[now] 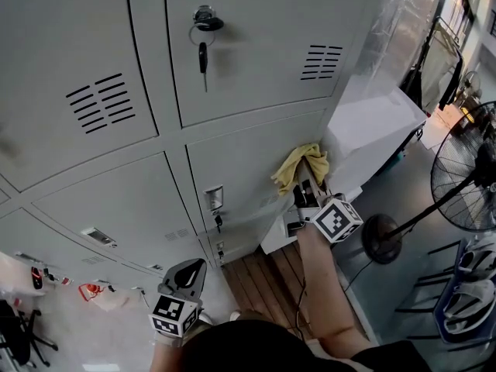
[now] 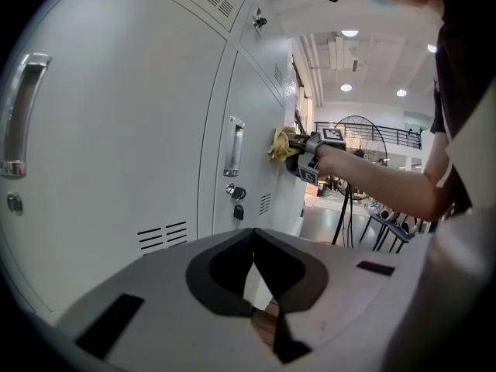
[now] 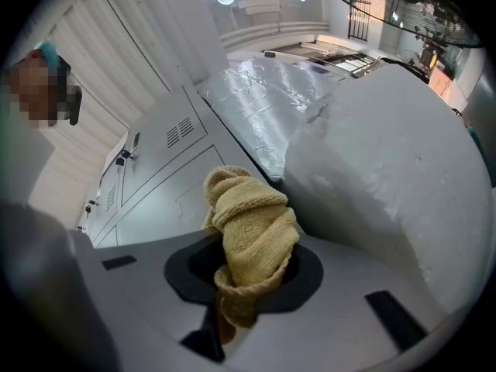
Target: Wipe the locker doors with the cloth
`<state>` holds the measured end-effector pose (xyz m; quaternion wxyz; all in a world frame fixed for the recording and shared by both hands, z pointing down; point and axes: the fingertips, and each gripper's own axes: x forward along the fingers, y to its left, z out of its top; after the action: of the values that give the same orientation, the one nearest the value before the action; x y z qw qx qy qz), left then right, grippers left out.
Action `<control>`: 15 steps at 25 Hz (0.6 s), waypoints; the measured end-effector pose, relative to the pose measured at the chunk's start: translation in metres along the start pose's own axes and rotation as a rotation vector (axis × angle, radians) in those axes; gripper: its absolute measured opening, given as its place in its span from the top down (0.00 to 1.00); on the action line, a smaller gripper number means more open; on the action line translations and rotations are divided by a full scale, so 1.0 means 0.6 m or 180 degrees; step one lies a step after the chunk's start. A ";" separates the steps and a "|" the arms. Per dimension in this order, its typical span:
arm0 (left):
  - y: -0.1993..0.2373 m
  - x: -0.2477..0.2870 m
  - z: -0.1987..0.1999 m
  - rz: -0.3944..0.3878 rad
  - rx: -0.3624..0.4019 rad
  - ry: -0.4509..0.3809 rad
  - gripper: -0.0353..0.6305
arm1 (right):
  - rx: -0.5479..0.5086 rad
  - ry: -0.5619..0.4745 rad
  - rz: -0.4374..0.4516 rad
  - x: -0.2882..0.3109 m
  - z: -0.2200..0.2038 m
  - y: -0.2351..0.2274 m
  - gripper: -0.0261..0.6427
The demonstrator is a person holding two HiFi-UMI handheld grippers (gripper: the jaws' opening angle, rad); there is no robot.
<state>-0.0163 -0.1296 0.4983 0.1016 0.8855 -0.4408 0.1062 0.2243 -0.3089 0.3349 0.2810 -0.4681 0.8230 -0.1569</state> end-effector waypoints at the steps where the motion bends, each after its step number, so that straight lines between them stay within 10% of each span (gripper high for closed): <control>1: 0.000 0.001 -0.001 -0.0004 -0.0001 0.0008 0.93 | 0.0024 -0.0005 -0.0018 -0.001 -0.002 -0.003 0.83; 15: 0.008 -0.015 -0.024 -0.0043 -0.0047 0.0088 0.93 | 0.0332 0.0071 -0.0114 -0.010 -0.074 0.012 0.84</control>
<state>-0.0271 -0.1215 0.5100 0.1149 0.8861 -0.4342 0.1144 0.1949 -0.3004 0.3681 0.2930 -0.4657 0.8083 -0.2097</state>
